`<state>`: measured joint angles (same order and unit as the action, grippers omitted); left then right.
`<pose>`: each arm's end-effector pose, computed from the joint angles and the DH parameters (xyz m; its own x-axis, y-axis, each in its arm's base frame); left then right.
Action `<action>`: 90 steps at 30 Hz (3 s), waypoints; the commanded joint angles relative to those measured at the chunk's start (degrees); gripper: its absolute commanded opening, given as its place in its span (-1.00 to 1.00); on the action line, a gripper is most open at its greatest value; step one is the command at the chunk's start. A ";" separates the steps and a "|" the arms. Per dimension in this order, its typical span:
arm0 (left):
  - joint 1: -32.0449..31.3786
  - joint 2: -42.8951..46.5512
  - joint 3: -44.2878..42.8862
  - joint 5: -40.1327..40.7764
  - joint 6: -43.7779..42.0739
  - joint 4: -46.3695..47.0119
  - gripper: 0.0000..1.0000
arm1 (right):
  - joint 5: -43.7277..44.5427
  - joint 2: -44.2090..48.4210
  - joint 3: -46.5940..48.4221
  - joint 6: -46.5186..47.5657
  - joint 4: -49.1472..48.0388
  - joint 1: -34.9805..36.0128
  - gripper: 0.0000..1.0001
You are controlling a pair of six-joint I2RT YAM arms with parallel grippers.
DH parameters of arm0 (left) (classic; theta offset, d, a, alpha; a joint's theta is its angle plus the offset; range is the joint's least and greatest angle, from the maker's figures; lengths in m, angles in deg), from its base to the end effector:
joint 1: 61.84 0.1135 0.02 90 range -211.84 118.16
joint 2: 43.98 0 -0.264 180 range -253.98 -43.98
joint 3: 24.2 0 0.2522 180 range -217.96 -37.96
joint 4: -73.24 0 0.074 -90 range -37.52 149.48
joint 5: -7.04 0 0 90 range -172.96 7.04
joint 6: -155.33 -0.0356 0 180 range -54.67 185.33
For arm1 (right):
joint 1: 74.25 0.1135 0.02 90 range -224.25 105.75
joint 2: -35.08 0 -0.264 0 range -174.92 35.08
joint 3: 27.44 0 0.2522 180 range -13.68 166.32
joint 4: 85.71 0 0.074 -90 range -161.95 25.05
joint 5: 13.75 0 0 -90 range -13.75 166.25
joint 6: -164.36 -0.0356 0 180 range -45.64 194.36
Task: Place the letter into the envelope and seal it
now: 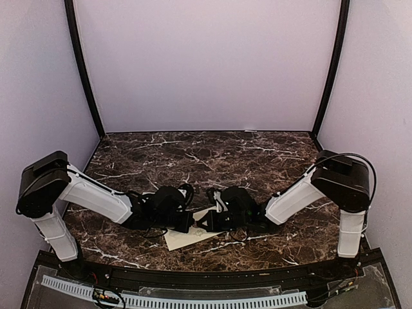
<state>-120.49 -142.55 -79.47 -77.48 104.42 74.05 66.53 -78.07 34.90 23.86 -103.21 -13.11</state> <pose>0.1713 -0.2746 0.1277 -0.7857 0.0833 -0.6130 0.4098 0.8124 -0.4149 0.1754 0.3307 0.1009 -0.8872 -0.0342 -0.4600 -0.3879 0.5951 0.7038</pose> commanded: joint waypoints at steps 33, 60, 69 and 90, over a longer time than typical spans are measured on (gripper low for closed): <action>3.47 19.14 -4.66 2.14 -7.58 -8.71 -0.03 | 8.42 28.93 -5.42 8.49 13.92 -1.87 0.10; 64.47 37.98 18.54 -9.50 -16.42 12.07 0.81 | 0.08 47.61 -18.88 28.82 19.44 -54.68 0.97; 65.09 38.64 28.17 -6.23 -25.35 30.08 0.90 | 6.64 57.02 -30.12 34.75 -0.18 -65.40 0.97; 65.01 26.16 28.86 -7.41 -29.53 44.56 0.98 | 14.62 48.17 -44.97 43.64 -36.33 -65.45 0.97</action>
<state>-55.62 -115.77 -50.56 -84.39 75.94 115.99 79.17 -30.05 -9.21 66.37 -134.54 -78.39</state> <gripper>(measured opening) 0.989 0.986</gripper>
